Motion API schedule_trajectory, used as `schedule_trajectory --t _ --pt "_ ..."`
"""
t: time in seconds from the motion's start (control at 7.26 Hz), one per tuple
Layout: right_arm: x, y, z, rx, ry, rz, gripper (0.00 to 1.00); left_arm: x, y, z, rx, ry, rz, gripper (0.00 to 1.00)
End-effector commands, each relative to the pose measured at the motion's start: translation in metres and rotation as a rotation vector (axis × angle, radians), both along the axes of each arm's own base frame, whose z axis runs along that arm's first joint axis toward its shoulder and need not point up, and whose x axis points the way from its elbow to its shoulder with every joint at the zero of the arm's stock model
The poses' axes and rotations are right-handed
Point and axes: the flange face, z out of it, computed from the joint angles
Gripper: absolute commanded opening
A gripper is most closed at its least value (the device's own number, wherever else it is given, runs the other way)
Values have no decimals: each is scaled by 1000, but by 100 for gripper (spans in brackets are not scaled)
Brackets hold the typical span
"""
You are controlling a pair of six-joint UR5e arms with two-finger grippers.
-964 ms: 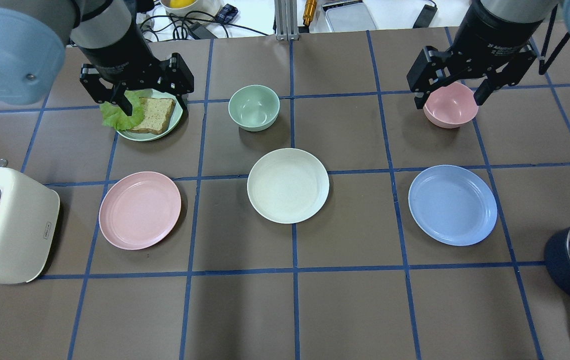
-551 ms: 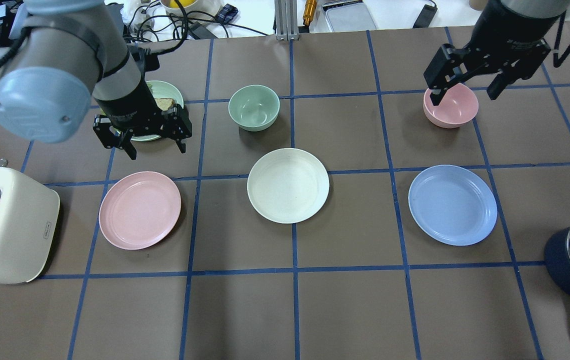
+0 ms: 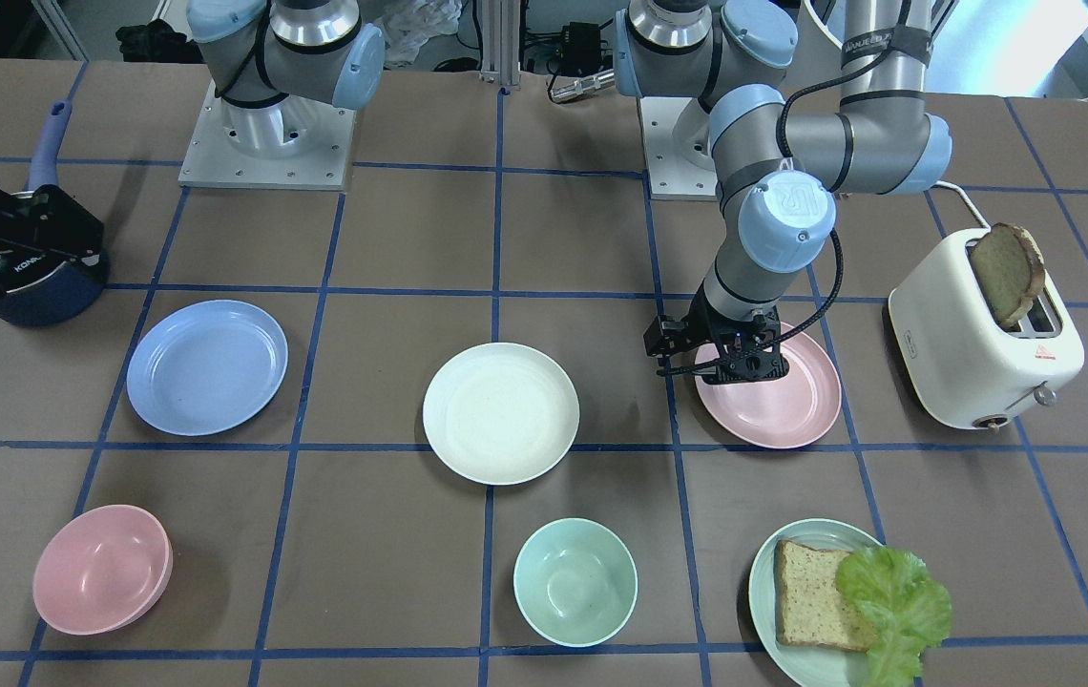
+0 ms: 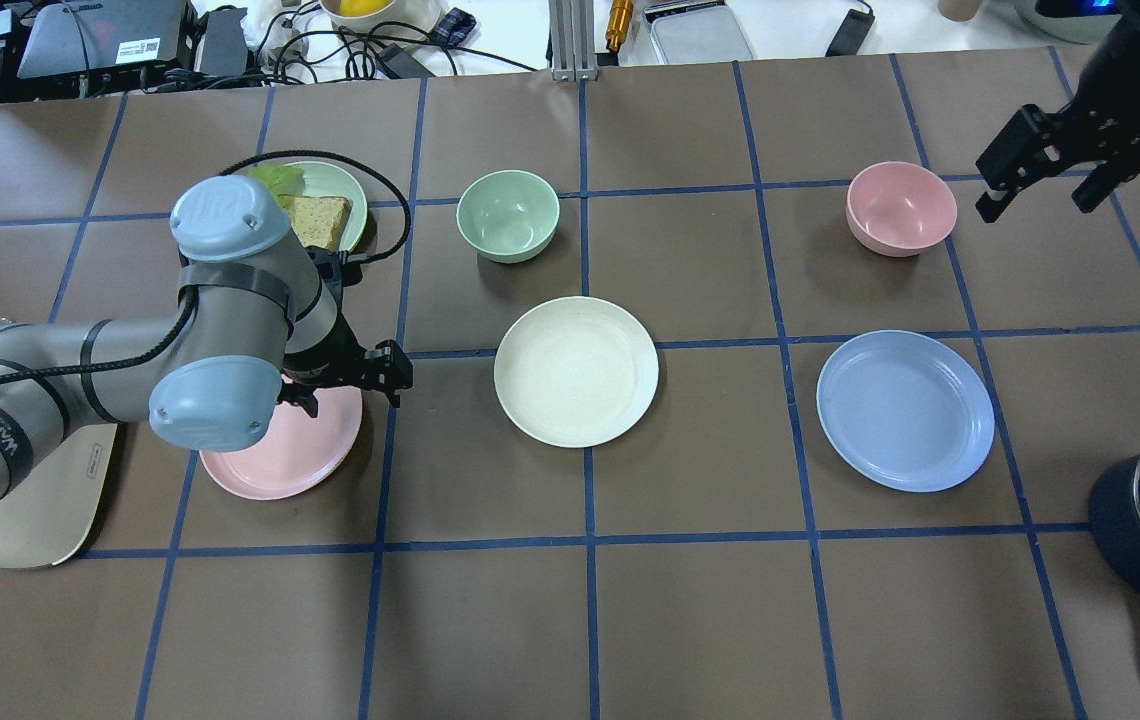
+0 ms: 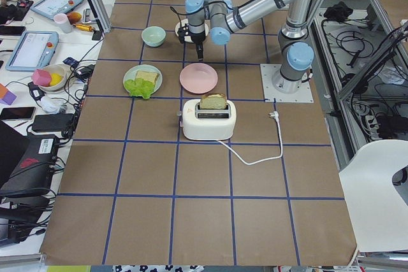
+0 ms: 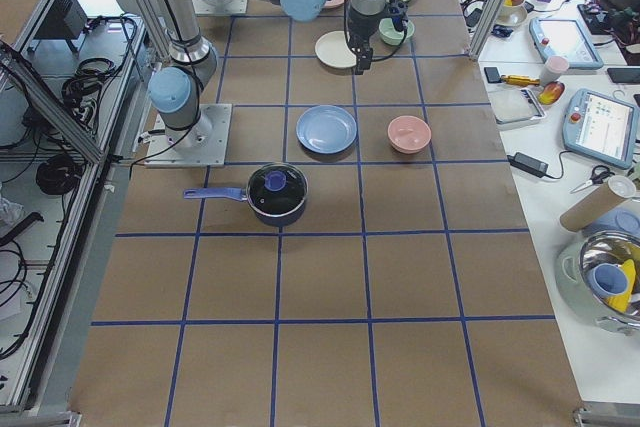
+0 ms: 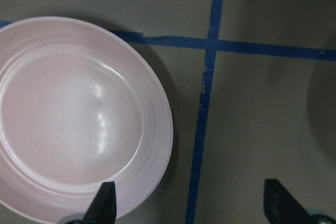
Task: Stack three plates with pink and blue
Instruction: 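Grasp the pink plate rim with the left gripper, then carry pink plate over cream plate with left gripper while right reaches blue plate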
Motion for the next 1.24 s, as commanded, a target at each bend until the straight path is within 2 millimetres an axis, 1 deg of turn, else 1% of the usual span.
schedule_trajectory --t 0.0,0.14,0.28,0.41,0.55,0.69,0.83,0.96,1.1 --pt "-29 11 -52 42 -31 30 91 1 2 -28 39 4 -78 90" --pt "-44 16 -78 16 -27 34 92 2 0 -30 27 -13 -117 67" --pt "-51 21 -102 -5 -25 69 93 3 -1 -34 31 -16 -129 19" --pt "-56 25 -115 -44 -3 67 92 3 -1 -33 29 -16 -144 0" --pt "-62 32 -132 -34 -14 52 89 3 -2 -33 27 -16 -143 0" --pt "-72 36 -143 -44 -10 52 85 3 -4 -32 13 -17 -142 0" --pt "-72 40 -157 -36 -15 52 85 3 -5 -31 10 -17 -150 0" --pt "-70 43 -175 -31 -18 50 82 -2 -7 -29 3 -16 -173 0" --pt "-70 44 -181 -49 -7 60 82 -11 -11 -18 -33 -17 -171 0"
